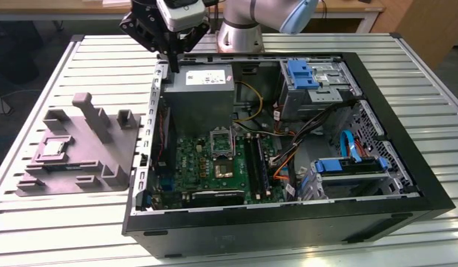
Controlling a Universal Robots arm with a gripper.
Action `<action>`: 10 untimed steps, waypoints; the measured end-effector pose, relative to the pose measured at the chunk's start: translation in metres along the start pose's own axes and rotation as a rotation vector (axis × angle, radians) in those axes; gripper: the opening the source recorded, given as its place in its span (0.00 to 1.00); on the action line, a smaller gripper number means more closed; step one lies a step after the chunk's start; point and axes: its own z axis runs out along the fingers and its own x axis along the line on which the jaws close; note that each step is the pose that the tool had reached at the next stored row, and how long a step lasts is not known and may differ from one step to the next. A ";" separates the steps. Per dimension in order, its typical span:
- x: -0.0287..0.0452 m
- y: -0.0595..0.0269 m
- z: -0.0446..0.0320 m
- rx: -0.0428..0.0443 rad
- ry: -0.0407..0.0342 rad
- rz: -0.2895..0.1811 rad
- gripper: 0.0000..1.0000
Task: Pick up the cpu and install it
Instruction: 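Reach for the cpu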
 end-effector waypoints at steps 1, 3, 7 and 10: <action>0.0002 0.0000 0.0000 0.0000 0.0000 0.000 0.11; 0.0006 -0.0001 0.0000 0.0000 0.0000 0.000 0.11; 0.0065 -0.0006 0.0010 0.0000 0.0004 0.000 0.11; 0.0070 -0.0006 0.0012 -0.0001 0.0002 0.000 0.11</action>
